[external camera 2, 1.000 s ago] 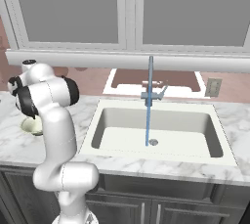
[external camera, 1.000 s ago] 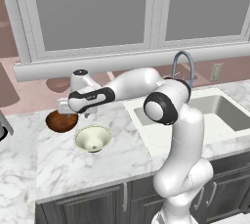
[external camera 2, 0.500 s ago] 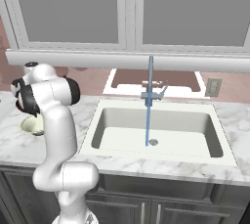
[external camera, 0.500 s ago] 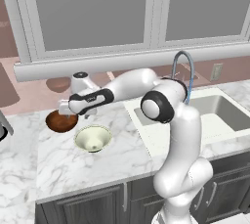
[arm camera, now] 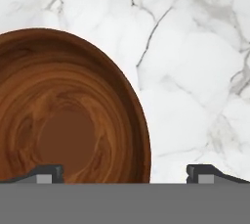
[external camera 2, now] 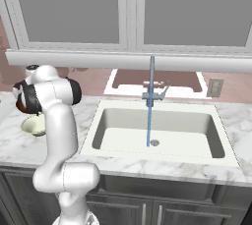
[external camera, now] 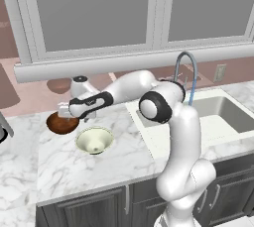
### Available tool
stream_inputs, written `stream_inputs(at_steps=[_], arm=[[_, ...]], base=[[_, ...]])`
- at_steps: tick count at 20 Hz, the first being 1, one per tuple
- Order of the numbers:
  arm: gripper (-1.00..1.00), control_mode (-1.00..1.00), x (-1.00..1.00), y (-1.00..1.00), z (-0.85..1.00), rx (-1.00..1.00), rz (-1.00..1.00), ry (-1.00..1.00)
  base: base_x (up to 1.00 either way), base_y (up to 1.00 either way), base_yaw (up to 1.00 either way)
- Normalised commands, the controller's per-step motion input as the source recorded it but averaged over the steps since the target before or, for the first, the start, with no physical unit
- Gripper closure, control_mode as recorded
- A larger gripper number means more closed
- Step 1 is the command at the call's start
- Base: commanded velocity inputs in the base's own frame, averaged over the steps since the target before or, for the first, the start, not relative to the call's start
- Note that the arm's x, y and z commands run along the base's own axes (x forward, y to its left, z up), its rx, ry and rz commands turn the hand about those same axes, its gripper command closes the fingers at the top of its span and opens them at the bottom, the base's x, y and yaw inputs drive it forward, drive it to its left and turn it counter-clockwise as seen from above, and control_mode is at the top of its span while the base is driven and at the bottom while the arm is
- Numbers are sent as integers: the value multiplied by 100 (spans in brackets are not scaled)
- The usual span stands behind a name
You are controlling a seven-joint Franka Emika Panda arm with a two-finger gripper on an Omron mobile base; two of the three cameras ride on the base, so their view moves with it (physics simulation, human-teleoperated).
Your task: Rinse each bowl for a few seconds and place them down in the sink or on the counter.
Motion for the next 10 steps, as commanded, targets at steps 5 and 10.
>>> stream_inputs(at_steps=[5, 10], arm=[[100, -100, 11, 9, -14, 2, -2, 0], [100, -100, 7, 3, -11, 1, -2, 0]], base=[[0, 0, 0], [0, 0, 0]])
